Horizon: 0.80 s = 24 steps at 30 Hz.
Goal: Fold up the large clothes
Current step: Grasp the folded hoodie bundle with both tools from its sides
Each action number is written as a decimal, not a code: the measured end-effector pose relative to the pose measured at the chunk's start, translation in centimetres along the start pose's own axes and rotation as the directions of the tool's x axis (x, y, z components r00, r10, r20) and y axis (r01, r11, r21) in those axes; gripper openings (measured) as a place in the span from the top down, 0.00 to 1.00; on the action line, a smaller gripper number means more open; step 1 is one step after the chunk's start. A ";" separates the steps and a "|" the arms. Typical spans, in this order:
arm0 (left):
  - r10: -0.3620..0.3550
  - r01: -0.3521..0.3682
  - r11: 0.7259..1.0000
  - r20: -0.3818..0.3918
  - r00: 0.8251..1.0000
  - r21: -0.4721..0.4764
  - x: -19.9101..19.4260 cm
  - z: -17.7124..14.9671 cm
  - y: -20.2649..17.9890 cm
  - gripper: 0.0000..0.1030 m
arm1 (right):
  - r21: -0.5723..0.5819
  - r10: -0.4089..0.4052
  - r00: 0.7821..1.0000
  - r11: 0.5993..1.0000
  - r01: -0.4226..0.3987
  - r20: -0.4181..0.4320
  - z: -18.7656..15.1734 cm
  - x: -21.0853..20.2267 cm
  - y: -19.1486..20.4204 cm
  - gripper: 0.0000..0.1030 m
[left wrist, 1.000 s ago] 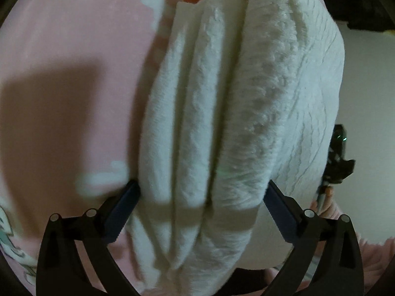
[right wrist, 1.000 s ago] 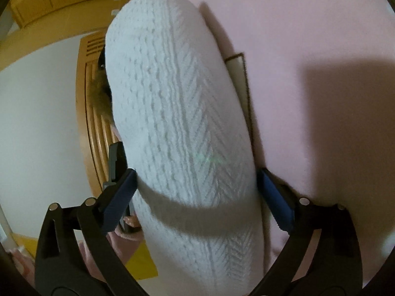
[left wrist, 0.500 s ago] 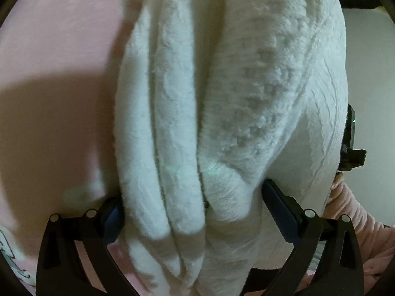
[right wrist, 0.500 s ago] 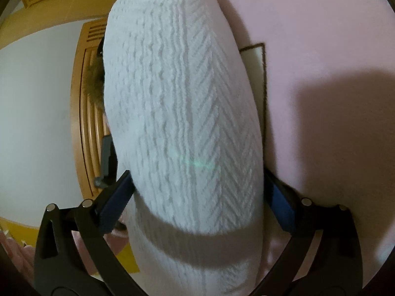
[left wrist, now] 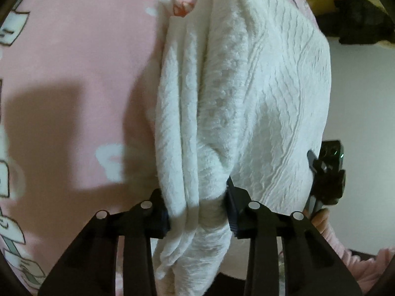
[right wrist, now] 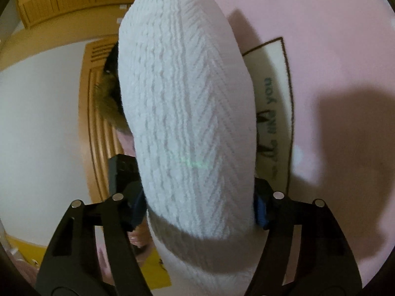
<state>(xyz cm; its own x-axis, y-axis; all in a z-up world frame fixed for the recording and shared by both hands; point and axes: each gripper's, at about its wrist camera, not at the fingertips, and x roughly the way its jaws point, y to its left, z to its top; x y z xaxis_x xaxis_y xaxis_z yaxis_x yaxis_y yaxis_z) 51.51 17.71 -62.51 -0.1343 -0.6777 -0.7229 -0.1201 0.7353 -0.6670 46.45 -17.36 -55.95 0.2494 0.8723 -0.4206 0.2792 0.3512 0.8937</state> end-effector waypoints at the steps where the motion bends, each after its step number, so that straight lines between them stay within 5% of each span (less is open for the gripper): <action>1: -0.006 0.006 1.000 0.008 1.000 0.005 -0.3 -0.3 -0.1 0.69 | 0.006 0.009 1.000 1.000 -0.009 0.004 -0.3 -0.2 0.2 0.38; 5: -0.017 0.016 0.999 0.025 1.000 0.042 -2.3 -1.5 -0.6 0.69 | -0.006 0.036 0.999 0.999 -0.036 0.002 -1.3 -0.9 1.4 0.38; 14: 0.078 -0.082 0.974 0.026 0.997 0.212 -5.6 -4.5 -6.0 0.70 | -0.062 0.046 0.999 0.997 -0.045 0.008 -5.9 -5.2 5.6 0.39; 19: 0.030 -0.027 0.981 -0.014 0.999 0.190 -6.5 -6.5 -7.0 0.72 | -0.081 0.044 0.999 0.996 -0.042 0.022 -8.5 -8.7 7.3 0.39; 24: 0.019 -0.018 0.967 0.000 1.000 0.256 -8.8 -9.0 -13.0 0.72 | -0.116 0.098 0.993 0.989 -0.090 0.068 -9.1 -15.7 8.1 0.40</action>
<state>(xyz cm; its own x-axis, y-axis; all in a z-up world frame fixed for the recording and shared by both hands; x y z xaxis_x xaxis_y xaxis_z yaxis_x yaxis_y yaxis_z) 45.36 14.14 -45.89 -0.1365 -0.6636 -0.7356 0.1380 0.7225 -0.6774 36.35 -25.07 -40.71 0.3381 0.8774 -0.3403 0.1457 0.3085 0.9400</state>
